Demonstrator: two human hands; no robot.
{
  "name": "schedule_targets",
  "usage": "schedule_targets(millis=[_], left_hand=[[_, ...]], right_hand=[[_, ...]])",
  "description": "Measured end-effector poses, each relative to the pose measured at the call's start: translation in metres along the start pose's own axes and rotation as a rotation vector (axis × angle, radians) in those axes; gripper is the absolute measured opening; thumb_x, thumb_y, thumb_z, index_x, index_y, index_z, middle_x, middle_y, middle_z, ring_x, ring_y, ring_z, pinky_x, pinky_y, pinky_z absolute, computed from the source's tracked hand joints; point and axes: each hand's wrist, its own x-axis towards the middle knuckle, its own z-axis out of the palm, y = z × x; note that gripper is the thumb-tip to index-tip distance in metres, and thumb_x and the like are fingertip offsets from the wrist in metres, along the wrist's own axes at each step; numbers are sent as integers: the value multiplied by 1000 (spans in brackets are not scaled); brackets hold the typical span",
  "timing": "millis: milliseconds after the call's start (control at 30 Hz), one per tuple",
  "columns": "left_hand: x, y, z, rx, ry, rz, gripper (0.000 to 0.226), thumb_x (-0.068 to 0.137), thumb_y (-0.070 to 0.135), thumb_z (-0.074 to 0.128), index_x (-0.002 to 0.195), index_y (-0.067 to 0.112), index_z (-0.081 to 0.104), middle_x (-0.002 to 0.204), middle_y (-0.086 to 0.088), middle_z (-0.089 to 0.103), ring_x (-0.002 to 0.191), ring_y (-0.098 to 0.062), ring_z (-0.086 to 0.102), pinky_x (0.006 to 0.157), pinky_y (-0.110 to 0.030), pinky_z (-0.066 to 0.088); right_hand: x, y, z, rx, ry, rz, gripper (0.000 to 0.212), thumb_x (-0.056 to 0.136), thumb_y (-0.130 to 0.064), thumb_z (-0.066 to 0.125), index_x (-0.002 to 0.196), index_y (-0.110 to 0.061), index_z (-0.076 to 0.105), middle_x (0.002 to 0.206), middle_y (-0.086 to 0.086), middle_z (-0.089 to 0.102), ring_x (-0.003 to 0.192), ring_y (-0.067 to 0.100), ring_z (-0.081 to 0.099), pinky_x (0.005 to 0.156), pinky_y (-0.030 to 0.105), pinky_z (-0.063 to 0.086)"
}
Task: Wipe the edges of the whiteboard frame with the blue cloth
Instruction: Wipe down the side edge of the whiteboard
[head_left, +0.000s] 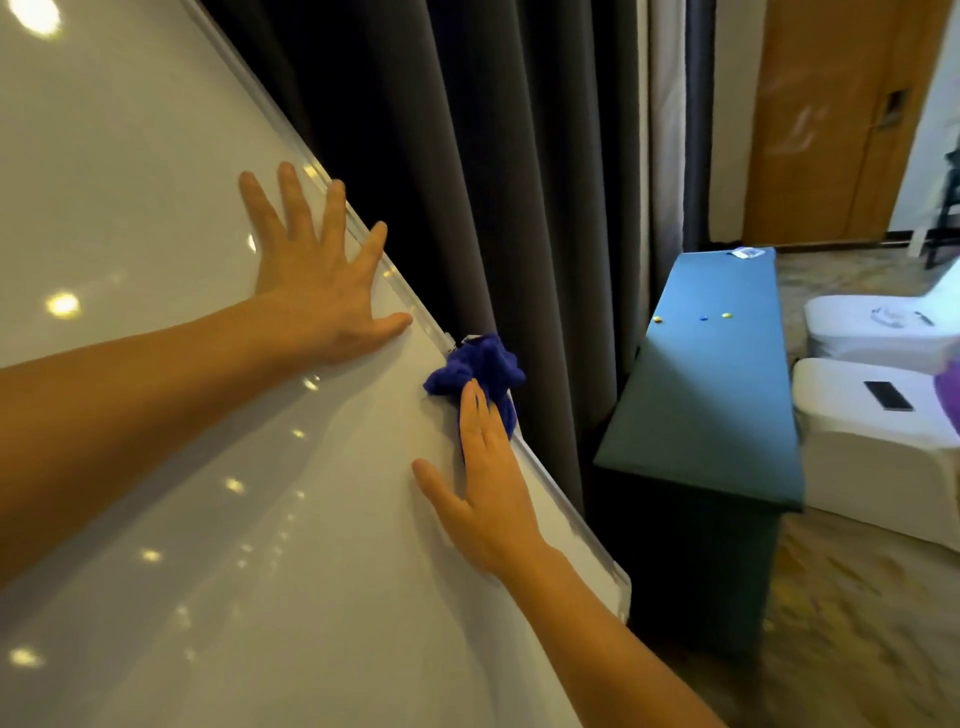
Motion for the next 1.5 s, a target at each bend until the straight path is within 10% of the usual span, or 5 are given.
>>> schedule_targets(millis=[267, 700, 900, 1200, 1500], left_hand=[[-10, 18, -5, -34, -51, 40, 107, 68, 91, 1, 155, 30, -9, 161, -24, -16, 144, -56, -12, 110, -76, -1], [-42, 67, 7, 6, -89, 161, 108, 68, 90, -1, 155, 26, -9, 163, -19, -15, 144, -55, -14, 108, -77, -2], [-83, 115, 19, 64, -143, 308, 112, 69, 92, 6, 154, 22, -14, 161, -20, -22, 142, -56, -16, 107, -78, -2], [-140, 161, 31, 98, -235, 469, 112, 69, 91, 6, 154, 20, -16, 158, -23, -28, 133, -65, -27, 101, -83, -7], [-141, 164, 30, 119, -233, 459, 115, 69, 90, 2, 154, 14, -14, 159, -24, -25, 134, -65, -23, 102, -84, -3]], right_hand=[[-26, 61, -14, 75, 132, 462, 81, 92, -55, 57, 156, -39, 10, 162, -1, 23, 149, 26, 16, 118, 56, 22], [-77, 116, 2, 280, 44, 627, 81, 92, -63, 46, 150, -43, -8, 167, -4, 0, 153, 21, 5, 123, 47, 13], [-41, 68, 7, 244, -76, 302, 76, 83, -76, 38, 133, -72, -19, 136, -56, -28, 142, -10, -17, 112, 21, -4], [-86, 132, 3, 297, -50, 667, 75, 101, -41, 48, 154, -39, -6, 167, -3, -5, 153, 25, 1, 122, 52, 12], [-97, 135, 13, 219, -105, 399, 76, 98, -44, 45, 147, -56, -13, 157, -33, -17, 145, -6, -19, 122, 35, -4]])
